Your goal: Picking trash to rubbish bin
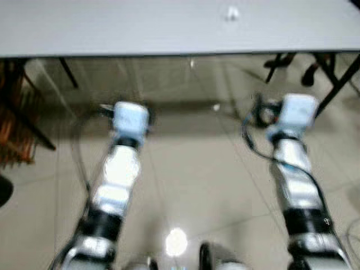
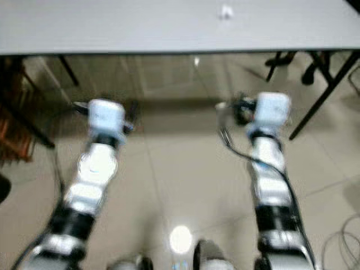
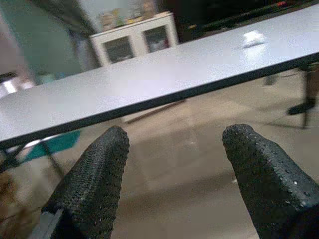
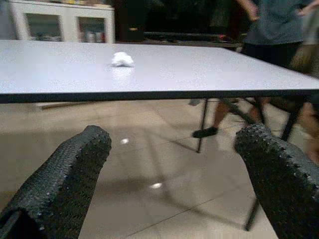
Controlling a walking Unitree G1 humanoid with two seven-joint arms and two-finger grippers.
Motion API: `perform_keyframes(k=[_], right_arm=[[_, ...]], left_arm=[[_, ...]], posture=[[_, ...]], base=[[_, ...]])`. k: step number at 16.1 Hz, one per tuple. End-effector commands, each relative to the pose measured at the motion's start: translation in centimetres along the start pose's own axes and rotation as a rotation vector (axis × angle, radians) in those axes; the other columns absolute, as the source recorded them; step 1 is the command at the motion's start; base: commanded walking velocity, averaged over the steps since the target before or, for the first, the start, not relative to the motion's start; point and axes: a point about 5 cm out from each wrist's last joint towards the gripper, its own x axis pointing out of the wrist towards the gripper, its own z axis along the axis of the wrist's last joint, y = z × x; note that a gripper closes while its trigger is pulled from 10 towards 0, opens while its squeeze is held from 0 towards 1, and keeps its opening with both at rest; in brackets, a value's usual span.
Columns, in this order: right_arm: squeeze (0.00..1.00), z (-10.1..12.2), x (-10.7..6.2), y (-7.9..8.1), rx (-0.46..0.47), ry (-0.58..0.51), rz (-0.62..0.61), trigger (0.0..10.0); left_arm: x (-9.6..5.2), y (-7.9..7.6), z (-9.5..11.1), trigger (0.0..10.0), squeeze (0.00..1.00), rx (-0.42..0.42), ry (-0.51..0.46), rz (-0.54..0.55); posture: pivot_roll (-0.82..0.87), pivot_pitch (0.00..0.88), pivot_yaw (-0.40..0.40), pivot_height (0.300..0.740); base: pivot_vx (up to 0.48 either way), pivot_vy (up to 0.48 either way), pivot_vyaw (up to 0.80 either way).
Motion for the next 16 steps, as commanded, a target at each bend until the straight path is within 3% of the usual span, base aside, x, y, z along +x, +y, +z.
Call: perform_keyframes(k=[1, 14, 16], right_arm=[[0.00, 0.36, -0.02, 0.56, 0.015, -0.014, 0.017, 10.0], [0.00, -0.02, -0.34, 1.17, 0.025, 0.002, 0.038, 10.0], [0.00, 0.06, -0.42, 1.44, 0.035, 0.000, 0.052, 10.0]], left_arm=[[-0.08, 0.87, -0.13, 10.0, 0.00, 0.022, 0.003, 0.020], [-0.20, 0.41, -0.16, 10.0, 0.00, 0.026, 0.000, -0.006], [-0.17, 0.31, -0.09, 10.0, 0.00, 0.024, -0.003, -0.009]], posture=[[-0.02, 0.211, 0.009, 0.740], [-0.03, 0.197, 0.019, 0.740], [-0.03, 0.191, 0.025, 0.740]], base=[[0.405, 0.000, 0.00], [0.416, 0.000, 0.00], [0.426, 0.000, -0.80]])
